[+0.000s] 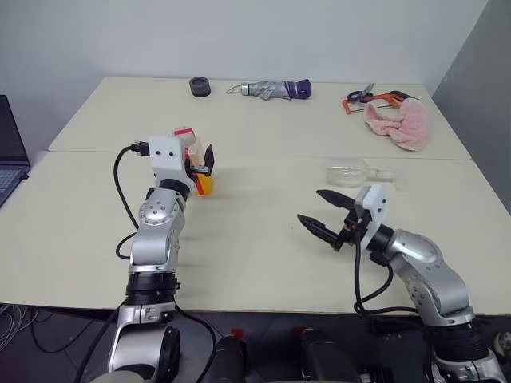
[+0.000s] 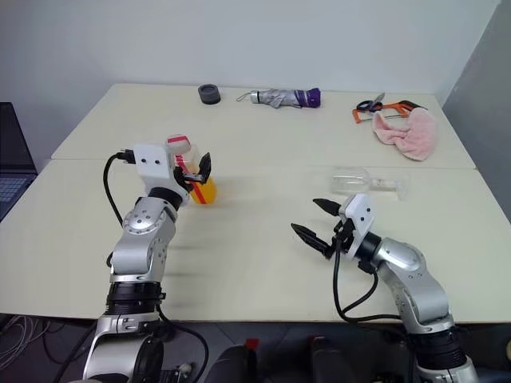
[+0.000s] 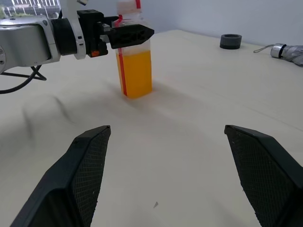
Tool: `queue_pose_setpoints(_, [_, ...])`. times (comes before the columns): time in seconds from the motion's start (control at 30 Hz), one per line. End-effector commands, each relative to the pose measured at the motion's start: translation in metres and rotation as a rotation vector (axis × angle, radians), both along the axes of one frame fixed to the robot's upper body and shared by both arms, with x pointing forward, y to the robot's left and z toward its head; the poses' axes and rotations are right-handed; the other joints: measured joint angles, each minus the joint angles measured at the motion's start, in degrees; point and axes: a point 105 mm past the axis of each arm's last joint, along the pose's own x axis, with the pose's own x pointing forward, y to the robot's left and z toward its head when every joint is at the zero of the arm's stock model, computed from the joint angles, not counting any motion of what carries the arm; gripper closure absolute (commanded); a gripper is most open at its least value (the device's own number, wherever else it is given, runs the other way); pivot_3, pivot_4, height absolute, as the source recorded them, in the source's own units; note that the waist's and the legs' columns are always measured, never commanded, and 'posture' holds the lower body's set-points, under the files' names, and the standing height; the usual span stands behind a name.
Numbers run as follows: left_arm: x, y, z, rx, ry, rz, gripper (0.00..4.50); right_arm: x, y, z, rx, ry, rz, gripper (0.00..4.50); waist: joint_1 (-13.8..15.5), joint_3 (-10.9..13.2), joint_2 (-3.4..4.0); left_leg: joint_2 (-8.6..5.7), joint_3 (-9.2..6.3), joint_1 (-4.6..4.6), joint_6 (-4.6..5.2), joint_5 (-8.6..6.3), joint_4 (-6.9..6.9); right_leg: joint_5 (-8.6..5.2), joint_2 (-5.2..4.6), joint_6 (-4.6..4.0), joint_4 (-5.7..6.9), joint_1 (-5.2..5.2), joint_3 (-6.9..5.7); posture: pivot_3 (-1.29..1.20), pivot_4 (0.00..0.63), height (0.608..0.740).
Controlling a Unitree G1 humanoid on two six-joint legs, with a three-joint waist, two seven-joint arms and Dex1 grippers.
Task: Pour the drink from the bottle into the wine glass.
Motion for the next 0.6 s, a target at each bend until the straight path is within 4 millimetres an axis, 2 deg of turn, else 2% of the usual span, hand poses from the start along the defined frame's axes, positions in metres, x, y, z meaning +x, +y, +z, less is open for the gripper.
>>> queue_pose_setpoints(0.03, [0.0013, 0.0015, 0.0178, 0.004, -0.053, 0.012, 0.02, 0.0004, 0.0002, 0.0126, 0.019, -0.040, 0.001, 0.38, 0.00, 0.00, 0.00, 0.00, 0.00, 0.00, 0.00, 0.00, 0.00, 0.00, 0.00, 0.00, 0.00, 0.00, 0.00, 0.00, 0.150, 0.740])
queue_pose_setpoints(0.6, [0.0052, 0.0015, 0.0169, 0.007, -0.042, 0.013, 0.02, 0.0008, 0.0017, 0.0126, 0.020, -0.040, 0.002, 0.38, 0.00, 0.00, 0.00, 0.00, 0.00, 0.00, 0.00, 0.00, 0.00, 0.00, 0.00, 0.00, 0.00, 0.00, 0.00, 0.00, 0.150, 0.740])
